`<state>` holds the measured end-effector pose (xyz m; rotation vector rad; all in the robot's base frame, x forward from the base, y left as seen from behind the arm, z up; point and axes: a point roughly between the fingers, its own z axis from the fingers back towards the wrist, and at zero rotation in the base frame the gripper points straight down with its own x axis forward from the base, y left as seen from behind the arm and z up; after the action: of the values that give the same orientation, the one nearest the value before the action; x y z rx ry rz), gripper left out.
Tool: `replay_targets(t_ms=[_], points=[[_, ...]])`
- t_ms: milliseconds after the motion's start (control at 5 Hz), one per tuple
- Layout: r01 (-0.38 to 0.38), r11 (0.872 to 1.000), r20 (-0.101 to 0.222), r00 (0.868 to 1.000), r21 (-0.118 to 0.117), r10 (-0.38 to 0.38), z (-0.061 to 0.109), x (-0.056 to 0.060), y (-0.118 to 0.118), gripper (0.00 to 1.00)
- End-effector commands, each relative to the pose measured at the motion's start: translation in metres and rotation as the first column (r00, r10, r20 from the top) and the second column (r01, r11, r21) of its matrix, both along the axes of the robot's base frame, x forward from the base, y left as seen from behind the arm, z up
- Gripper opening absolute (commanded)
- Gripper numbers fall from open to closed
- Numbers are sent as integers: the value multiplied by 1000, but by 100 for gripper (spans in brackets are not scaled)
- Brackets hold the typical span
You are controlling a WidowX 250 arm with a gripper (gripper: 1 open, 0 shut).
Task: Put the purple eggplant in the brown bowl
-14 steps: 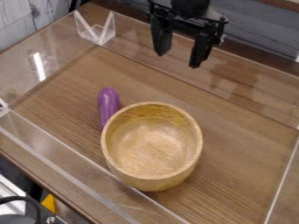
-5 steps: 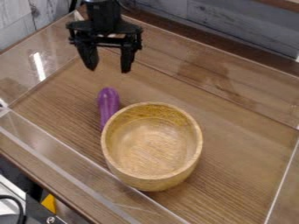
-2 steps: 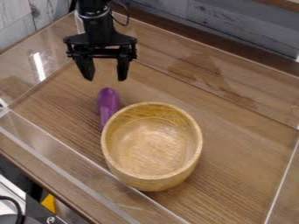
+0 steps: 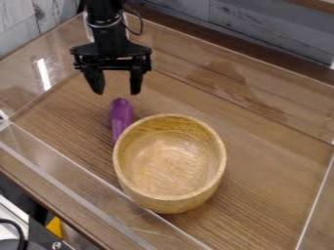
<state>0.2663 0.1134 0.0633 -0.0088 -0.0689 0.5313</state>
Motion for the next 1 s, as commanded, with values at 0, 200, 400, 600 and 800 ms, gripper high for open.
replay_targets(t_ms=[0, 200, 400, 600, 800], points=[[-13, 1000, 29, 1000, 12, 12, 5, 2, 5, 100], [-18, 1000, 30, 999, 5, 18, 4, 2, 5, 100], [-23, 1000, 31, 999, 0, 23, 2, 3, 6, 100], [-29, 1000, 33, 999, -5, 29, 1, 5, 6, 100], [-34, 999, 39, 999, -10, 34, 0, 7, 7, 100]])
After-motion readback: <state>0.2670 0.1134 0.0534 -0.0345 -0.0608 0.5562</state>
